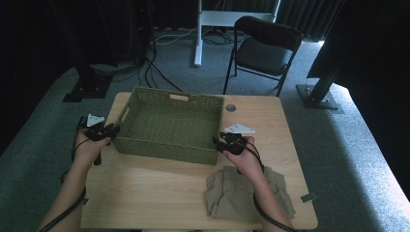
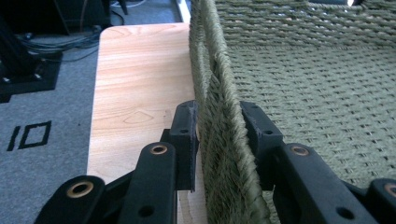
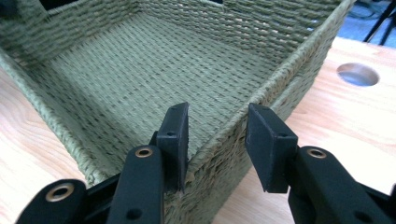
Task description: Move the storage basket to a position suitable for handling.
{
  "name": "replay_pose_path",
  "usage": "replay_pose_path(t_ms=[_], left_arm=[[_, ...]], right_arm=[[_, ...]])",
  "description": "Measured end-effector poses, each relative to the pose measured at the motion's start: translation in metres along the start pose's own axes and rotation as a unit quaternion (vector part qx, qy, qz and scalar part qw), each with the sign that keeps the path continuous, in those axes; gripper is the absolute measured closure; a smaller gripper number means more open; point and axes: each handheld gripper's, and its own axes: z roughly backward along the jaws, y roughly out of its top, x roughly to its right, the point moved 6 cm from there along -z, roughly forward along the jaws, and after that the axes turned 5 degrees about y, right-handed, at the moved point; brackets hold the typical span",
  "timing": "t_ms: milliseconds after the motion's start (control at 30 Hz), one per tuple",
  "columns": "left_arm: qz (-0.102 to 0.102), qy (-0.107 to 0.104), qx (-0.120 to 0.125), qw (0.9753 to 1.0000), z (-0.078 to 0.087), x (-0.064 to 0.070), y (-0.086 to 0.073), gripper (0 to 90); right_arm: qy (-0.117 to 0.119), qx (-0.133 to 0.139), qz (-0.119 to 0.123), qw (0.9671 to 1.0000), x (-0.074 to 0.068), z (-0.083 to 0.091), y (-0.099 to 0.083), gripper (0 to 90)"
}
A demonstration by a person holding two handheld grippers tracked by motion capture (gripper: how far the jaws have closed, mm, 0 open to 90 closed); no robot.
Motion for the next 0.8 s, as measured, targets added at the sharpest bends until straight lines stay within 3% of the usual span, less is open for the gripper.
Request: replay_pose_path(t_ms=[33,200,433,600,733,800], left_arm=[[0.012,0.001,-0.001,0.9999,0.001,0.002,-0.001,73.6],[0.017,0.004,-0.002,0.9998,0.005,0.008,-0.001,82.3],[0.021,0.012,-0.01,0.9996,0.014,0.013,-0.006,82.9],[0.023,0.007,-0.014,0.9996,0.021,0.019,-0.011,82.9],[0.043,-0.003,-0.001,0.9991,0.025,0.021,-0.015,82.6],[0.044,-0.003,-0.002,0.999,0.026,0.022,-0.016,82.5]], right_arm=[[-0.005,-0.001,0.005,1.0,-0.001,0.0,0.0,60.4],[-0.016,-0.009,0.009,0.9998,-0.002,0.0,0.001,61.5],[-0.018,-0.012,0.005,0.9998,0.0,0.001,0.001,63.2],[-0.022,-0.014,0.002,0.9997,0.005,0.002,0.002,65.5],[-0.022,-0.016,0.003,0.9996,0.008,0.002,0.002,66.0],[-0.026,-0.017,0.011,0.9995,0.009,0.002,0.002,66.4]])
